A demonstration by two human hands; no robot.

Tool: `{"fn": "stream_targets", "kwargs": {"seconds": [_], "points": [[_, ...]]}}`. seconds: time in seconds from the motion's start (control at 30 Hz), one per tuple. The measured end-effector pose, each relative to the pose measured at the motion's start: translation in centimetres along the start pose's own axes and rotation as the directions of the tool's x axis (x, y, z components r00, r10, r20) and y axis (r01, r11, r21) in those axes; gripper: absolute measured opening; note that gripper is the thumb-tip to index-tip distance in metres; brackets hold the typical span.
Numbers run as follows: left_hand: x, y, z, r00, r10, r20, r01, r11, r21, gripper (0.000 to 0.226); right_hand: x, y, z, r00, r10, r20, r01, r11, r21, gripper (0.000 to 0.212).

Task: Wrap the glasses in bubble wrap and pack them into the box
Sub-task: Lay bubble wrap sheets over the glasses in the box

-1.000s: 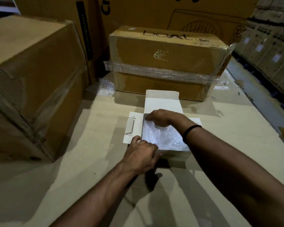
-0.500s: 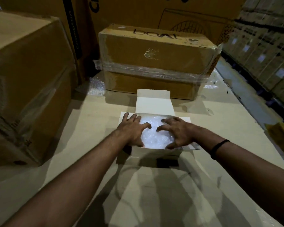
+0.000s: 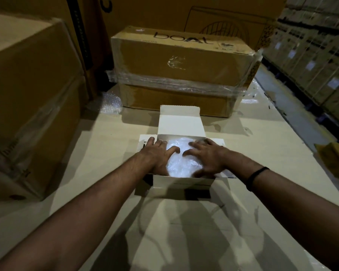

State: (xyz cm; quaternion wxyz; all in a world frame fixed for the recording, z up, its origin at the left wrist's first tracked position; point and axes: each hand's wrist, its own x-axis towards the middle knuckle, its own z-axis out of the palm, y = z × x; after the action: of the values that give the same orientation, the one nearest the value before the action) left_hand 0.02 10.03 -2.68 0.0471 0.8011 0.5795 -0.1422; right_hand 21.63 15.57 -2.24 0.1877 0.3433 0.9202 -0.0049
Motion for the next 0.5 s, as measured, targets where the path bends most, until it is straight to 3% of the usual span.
{"fn": "stream_targets", "kwargs": {"seconds": [0.07, 0.13, 0.2, 0.27, 0.37, 0.5], "points": [[-0.6, -0.3, -0.5, 1.0, -0.002, -0.028, -0.001, 0.993, -0.119, 0.092, -1.1, 0.7, -0.7, 0.994, 0.059, -0.093, -0.045, 0.989, 0.139, 0.094], [-1.2, -0.8, -1.1, 0.993, -0.032, -0.11, 0.016, 0.989, -0.146, 0.085, -2.1, 1.6, -1.2, 0.984, 0.129, -0.124, -0.121, 0.99, 0.073, 0.098], [-1.5, -1.3, -1.6, 0.99, -0.07, -0.124, 0.064, 0.997, -0.051, 0.069, -2.7, 2.0, -1.5, 0.986, 0.158, -0.051, -0.162, 0.983, -0.09, 0.096], [-1.2, -1.4, -1.8, 0.995, -0.094, -0.038, 0.098, 0.99, 0.102, 0.058, -2.6, 1.6, -1.5, 0.988, 0.152, 0.035, -0.142, 0.969, -0.201, 0.092], [-0.5, -0.7, -1.3, 0.991, -0.118, 0.066, 0.099, 0.965, 0.244, 0.058, -1.8, 0.6, -1.1, 0.986, 0.143, 0.089, -0.116, 0.958, -0.261, 0.083], [0.2, -0.1, -0.6, 0.987, -0.141, 0.073, 0.117, 0.956, 0.27, 0.058, -1.5, 0.4, -0.8, 0.98, 0.159, 0.122, -0.119, 0.95, -0.288, 0.077]]}}
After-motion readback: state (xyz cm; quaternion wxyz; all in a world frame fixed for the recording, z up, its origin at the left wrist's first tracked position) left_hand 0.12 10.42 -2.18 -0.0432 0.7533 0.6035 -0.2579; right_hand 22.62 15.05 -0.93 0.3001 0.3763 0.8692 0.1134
